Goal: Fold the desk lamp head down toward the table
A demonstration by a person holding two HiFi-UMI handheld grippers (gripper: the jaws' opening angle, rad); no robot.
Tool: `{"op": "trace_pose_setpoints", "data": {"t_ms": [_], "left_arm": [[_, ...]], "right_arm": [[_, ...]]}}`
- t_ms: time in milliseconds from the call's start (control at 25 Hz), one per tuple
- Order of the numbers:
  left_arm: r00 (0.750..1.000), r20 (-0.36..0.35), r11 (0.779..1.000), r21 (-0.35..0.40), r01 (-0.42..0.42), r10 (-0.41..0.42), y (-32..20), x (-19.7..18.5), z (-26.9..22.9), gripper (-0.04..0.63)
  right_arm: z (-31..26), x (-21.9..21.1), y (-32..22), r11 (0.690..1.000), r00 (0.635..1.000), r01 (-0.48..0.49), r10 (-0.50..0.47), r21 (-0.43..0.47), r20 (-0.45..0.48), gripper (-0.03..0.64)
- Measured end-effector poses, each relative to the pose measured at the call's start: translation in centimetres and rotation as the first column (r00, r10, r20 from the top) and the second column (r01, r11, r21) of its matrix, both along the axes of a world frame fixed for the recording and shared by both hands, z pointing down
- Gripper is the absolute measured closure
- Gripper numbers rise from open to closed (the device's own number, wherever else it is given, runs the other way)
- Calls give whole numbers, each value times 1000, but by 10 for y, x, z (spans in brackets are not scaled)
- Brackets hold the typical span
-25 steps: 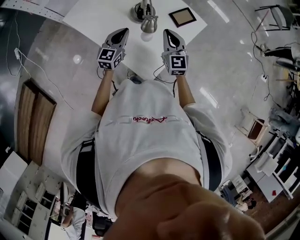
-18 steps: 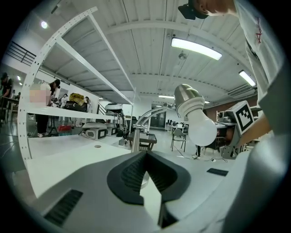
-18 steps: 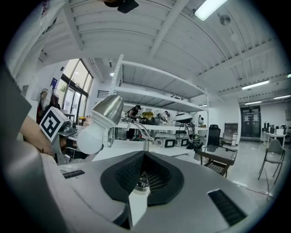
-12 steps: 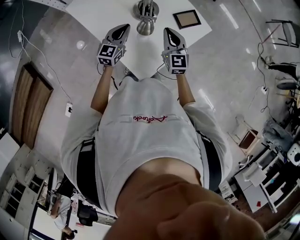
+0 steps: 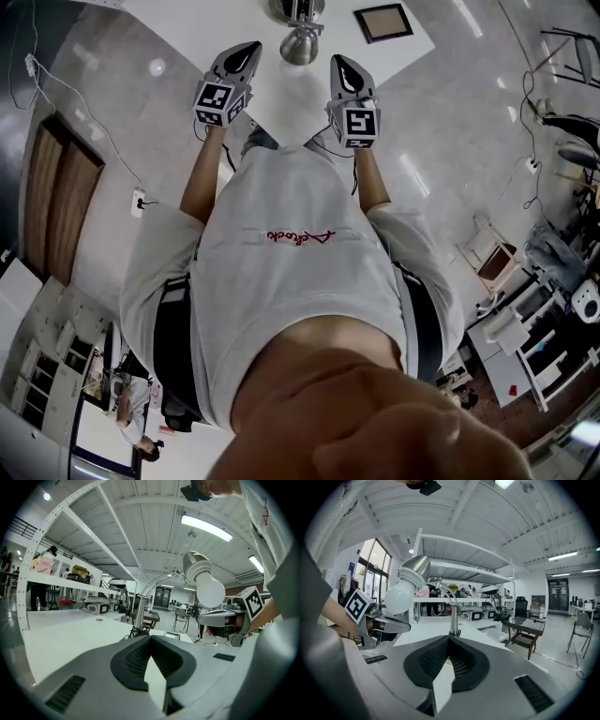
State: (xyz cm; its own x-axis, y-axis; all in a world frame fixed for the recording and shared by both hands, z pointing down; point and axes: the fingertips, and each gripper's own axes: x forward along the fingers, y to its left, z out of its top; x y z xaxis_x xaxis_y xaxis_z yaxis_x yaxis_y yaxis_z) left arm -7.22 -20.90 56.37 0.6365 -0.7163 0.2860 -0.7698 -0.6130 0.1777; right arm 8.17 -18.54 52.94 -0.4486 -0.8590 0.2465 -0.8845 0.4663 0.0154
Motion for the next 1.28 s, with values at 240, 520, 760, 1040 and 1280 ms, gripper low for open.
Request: {"op": "trace_pose_setpoints", "data": {"t_ms": [240,520,760,1040,1280], "left_arm": [[1000,-2,1000,-30,-6,6,7,0,15,571],[998,-3,998,10,-59,59,0,4,17,455],[994,-34,994,39,-100,101,-18,10,16,345],[990,-46,989,68,-130,133,-66,26,15,345],[987,-50,983,105,-148,154,-123,48,4,345]], "right_arm": [[13,-5,7,1000,1000,8,-8,-30,-2,595],[17,-8,9,999,1000,10,-10,-41,-4,595],[17,-4,6,999,1000,2,-3,-44,-15,595],[19,1,4,999,1000,-4,3,-54,-18,595],[17,-1,-1,998,1000,8,-9,-55,-18,595]]}}
